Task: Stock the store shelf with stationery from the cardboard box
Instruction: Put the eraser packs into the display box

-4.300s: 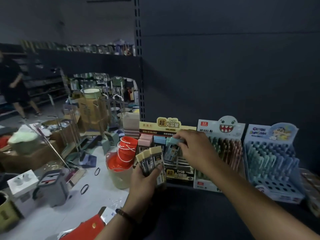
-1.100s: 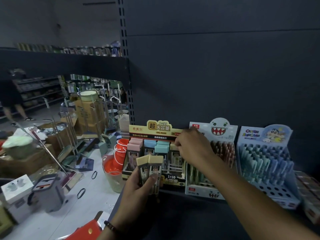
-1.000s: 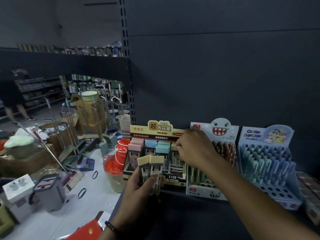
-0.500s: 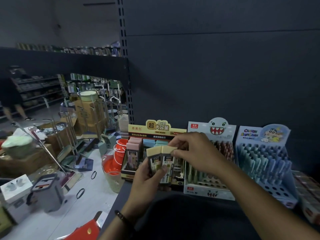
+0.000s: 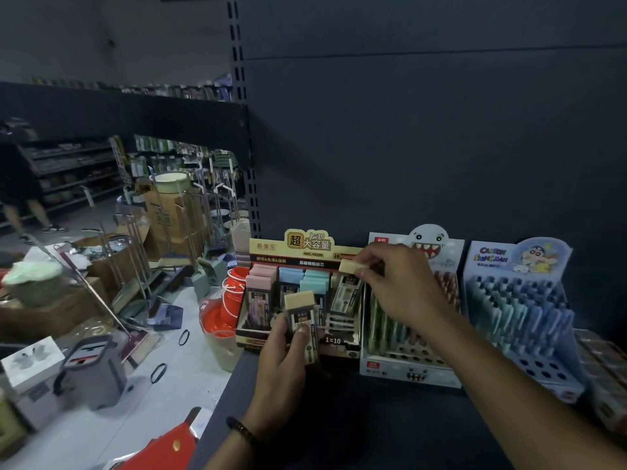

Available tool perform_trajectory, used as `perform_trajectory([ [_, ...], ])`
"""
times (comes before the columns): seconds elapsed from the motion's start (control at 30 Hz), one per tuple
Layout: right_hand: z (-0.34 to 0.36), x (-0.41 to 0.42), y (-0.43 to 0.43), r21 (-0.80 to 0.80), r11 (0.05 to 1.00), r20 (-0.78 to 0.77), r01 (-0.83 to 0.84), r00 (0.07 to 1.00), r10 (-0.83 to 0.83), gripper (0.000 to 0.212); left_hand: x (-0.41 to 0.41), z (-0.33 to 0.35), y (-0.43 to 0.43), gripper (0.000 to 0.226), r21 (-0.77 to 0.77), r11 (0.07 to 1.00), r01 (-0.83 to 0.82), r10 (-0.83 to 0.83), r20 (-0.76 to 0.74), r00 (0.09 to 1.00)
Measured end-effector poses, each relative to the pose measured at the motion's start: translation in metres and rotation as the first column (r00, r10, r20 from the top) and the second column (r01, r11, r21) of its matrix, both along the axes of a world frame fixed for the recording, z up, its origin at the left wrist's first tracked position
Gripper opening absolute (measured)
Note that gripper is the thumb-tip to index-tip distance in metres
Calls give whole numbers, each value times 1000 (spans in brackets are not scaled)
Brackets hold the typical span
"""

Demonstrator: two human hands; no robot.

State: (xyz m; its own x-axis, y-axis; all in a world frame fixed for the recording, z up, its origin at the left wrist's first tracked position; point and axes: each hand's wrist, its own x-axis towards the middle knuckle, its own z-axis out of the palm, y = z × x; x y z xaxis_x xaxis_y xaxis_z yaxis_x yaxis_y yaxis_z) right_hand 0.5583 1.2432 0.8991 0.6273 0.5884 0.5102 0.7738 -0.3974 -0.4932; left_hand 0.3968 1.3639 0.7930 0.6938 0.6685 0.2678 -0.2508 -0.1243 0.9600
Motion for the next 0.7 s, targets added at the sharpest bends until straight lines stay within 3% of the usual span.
perform_trajectory([
  [0.37, -5, 4, 5, -151, 988, 52, 43, 998, -35, 10, -1, -4, 6, 21, 132, 991, -4, 6, -12, 1000],
  [0.7, -3, 4, 21, -271, 942, 245, 196, 961, -129, 14, -1, -5, 5, 13, 84, 996, 1, -4, 35, 999],
])
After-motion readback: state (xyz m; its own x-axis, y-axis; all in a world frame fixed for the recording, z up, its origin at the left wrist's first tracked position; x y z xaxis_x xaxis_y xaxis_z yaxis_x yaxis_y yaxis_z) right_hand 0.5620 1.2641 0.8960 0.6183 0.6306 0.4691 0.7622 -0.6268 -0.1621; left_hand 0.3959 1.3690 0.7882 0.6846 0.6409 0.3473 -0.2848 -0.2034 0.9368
